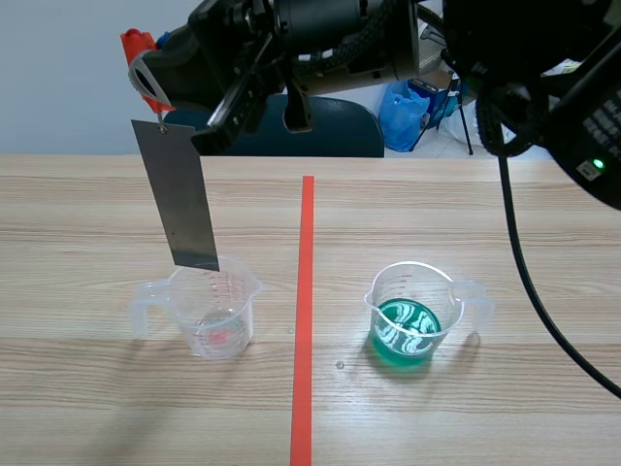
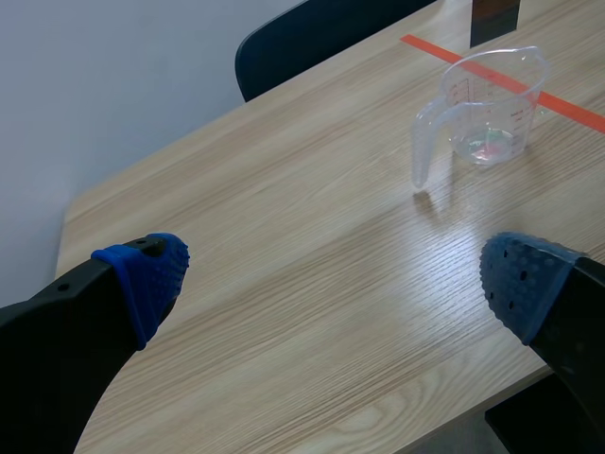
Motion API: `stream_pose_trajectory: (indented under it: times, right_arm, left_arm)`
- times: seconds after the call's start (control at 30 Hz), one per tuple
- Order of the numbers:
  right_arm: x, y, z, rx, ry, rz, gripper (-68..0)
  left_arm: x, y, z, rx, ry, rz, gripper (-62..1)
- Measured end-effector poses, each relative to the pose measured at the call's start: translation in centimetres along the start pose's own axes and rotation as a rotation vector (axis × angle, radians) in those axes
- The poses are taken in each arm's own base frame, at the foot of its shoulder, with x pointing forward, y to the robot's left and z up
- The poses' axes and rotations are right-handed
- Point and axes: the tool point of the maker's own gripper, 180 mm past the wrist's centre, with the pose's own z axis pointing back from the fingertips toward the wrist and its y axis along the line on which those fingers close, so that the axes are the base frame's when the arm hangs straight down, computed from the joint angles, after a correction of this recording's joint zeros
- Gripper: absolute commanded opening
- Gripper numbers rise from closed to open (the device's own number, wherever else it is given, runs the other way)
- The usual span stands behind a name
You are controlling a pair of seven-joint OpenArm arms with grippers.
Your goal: Do the redox reaction experiment
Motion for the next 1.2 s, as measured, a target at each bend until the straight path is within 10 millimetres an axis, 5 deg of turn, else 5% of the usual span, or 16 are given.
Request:
stream_pose_trajectory:
  times: [1.2]
  right_arm:
    - [-1.1,0.8,-0.1,0.008,0.005,-0.045,-66.9]
  left_arm:
    - [0.0,0.0,0.0,0.000,0.000,0.000,1.4]
